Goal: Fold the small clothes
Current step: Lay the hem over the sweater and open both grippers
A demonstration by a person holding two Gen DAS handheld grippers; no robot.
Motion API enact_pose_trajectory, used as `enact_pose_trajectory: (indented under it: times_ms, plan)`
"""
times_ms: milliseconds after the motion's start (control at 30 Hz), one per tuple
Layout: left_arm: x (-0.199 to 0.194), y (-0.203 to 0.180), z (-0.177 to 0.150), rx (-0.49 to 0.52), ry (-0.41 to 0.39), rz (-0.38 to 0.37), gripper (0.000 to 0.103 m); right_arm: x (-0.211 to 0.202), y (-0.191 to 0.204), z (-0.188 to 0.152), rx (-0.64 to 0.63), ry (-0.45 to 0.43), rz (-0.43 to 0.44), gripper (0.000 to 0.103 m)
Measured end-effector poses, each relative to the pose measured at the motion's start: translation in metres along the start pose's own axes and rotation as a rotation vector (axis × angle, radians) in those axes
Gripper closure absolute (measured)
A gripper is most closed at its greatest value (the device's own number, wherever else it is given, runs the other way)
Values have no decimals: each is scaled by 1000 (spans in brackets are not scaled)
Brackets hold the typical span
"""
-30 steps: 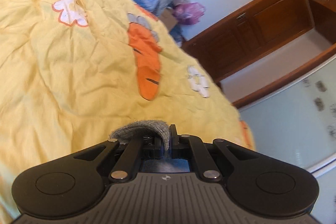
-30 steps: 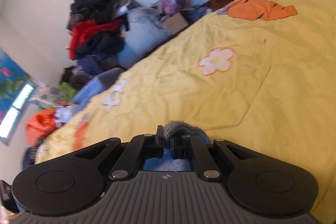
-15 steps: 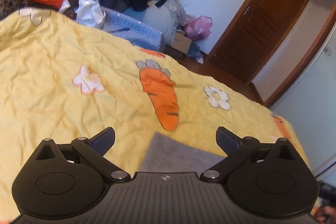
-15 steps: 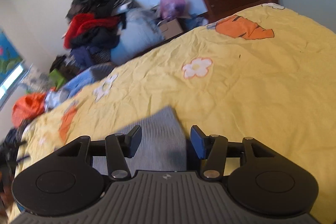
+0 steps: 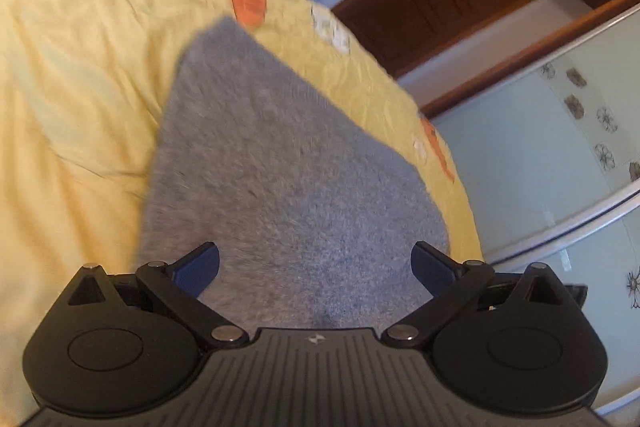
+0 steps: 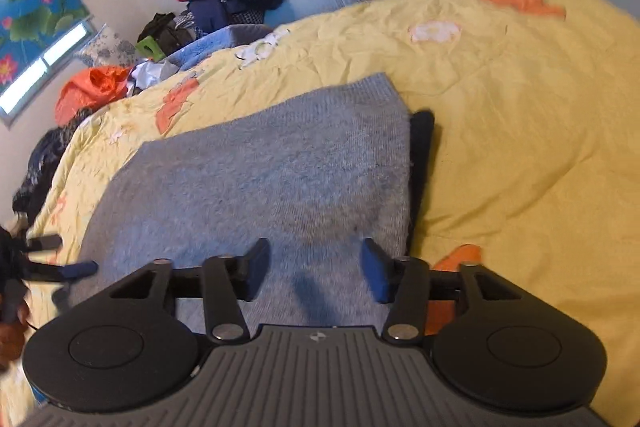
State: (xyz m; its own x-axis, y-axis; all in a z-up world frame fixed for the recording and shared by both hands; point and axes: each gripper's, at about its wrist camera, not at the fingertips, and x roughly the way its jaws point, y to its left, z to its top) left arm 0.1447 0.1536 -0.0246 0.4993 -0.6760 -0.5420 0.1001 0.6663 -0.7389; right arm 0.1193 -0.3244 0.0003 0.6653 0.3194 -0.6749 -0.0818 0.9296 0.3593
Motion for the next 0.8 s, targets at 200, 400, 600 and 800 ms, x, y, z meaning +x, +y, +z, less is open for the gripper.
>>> enact_pose_trajectory:
  times_ms: [200, 400, 600, 800]
  plan:
    - [-59, 43, -17, -226, 22, -122, 0, -53, -32, -35, 222, -22, 124, 13]
    - [-66, 82, -34, -342, 18, -158, 0, -53, -59, -68, 356, -16, 110, 20]
    - [-43, 75, -33, -307, 46, -116, 0, -38, -49, -74, 355, -10, 133, 20]
    - [-27, 61, -20, -246, 46, -34, 1, -29, -40, -76, 393, -26, 125, 14]
